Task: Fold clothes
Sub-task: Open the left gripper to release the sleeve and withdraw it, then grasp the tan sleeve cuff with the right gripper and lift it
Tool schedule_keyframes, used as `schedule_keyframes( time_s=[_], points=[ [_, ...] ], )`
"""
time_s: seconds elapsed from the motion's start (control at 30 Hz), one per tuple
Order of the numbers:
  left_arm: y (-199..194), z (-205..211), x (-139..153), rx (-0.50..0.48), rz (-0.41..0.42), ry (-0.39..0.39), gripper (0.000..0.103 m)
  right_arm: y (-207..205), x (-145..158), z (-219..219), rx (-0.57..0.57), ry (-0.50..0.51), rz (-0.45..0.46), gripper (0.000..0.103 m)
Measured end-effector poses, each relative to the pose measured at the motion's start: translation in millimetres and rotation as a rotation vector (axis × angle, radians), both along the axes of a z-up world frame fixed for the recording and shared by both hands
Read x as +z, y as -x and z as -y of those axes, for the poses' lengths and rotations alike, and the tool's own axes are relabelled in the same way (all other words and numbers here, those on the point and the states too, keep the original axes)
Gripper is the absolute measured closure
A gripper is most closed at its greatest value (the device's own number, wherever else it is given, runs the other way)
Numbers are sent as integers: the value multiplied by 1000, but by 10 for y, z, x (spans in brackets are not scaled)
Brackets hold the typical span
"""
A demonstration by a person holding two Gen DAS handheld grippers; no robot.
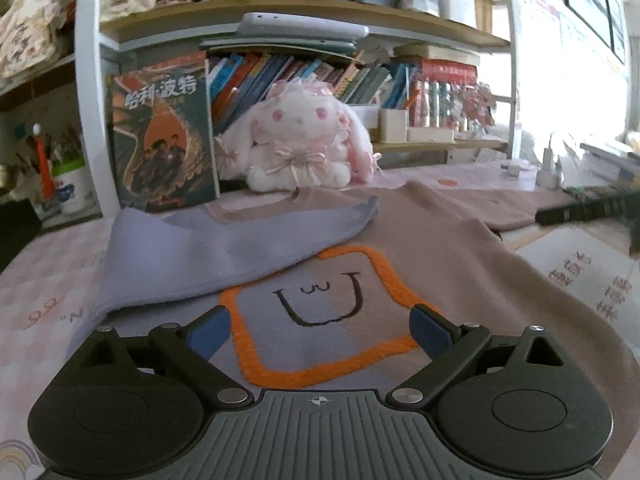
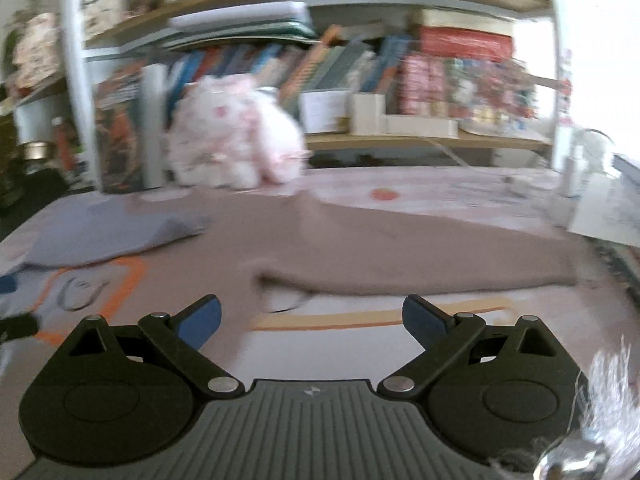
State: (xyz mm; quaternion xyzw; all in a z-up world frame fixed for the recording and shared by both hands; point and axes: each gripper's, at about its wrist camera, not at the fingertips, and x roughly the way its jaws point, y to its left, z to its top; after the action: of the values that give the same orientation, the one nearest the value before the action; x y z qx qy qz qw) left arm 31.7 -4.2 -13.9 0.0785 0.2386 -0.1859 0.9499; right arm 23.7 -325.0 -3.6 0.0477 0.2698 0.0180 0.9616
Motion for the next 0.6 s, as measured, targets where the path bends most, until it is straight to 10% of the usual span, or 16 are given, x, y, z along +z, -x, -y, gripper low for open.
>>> schedule_keyframes(
  time_s=[0.6],
  points=[
    [12,106,-25,-32,-12,-57,5,-411,-117,1117,-518,-44,-92,5]
  ],
)
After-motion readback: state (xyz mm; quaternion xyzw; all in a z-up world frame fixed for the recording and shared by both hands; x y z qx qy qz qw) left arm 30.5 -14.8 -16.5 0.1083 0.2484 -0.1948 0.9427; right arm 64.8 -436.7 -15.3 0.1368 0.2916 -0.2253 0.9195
